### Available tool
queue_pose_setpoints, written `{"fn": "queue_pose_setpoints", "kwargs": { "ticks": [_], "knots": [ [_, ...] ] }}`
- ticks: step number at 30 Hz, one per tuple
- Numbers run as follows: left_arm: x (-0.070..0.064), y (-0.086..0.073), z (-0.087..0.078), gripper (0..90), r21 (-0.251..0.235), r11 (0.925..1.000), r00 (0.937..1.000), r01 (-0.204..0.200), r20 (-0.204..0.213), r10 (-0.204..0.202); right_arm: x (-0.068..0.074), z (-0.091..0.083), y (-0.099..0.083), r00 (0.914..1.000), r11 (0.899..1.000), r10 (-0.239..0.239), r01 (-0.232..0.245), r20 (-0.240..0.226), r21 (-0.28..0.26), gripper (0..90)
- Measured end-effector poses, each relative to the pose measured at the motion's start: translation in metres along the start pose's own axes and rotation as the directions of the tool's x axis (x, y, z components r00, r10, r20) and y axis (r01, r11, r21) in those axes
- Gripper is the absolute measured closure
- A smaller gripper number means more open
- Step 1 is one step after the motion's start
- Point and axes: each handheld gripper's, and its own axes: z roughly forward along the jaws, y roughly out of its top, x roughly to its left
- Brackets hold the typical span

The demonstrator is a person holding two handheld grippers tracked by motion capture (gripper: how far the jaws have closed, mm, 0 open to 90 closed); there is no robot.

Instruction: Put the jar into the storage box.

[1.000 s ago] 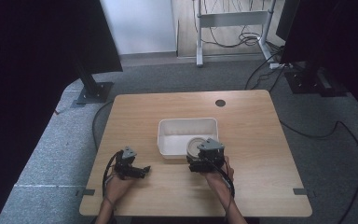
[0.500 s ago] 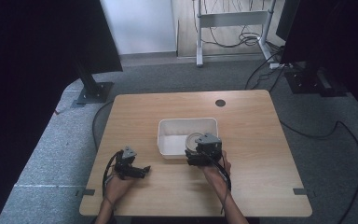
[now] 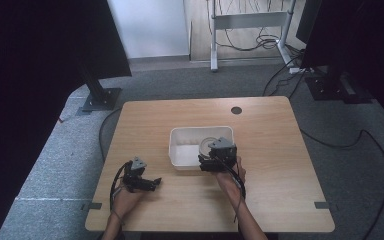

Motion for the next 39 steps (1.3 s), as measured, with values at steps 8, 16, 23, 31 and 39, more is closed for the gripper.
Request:
{"fn": "queue_pose_setpoints", "kwargs": {
  "ticks": [8,16,23,31,39],
  "knots": [
    [0.0,0.0,0.0,0.0,0.0,1.0,1.0,0.0,0.0,0.0,-0.002,0.011,-0.003,0.9997,1.0,0.002,-0.002,0.026,0.009,9.2],
    [0.0,0.0,0.0,0.0,0.0,1.0,1.0,0.0,0.001,0.0,0.0,0.025,-0.007,0.9993,1.0,0.002,-0.003,0.038,0.03,9.1],
    [0.0,0.0,0.0,0.0,0.0,1.0,1.0,0.0,0.001,0.0,0.0,0.034,-0.01,0.9994,0.999,0.019,-0.02,0.029,0.041,9.1],
    [0.0,0.0,0.0,0.0,-0.001,1.0,1.0,0.001,0.001,-0.001,0.0,0.043,-0.015,0.9993,0.998,0.031,-0.032,0.021,0.06,9.1],
    [0.0,0.001,0.001,0.0,-0.001,1.0,1.0,0.0,0.001,0.0,-0.005,0.046,-0.017,0.9976,0.995,0.069,-0.069,-0.004,0.074,9.1]
  ]
}}
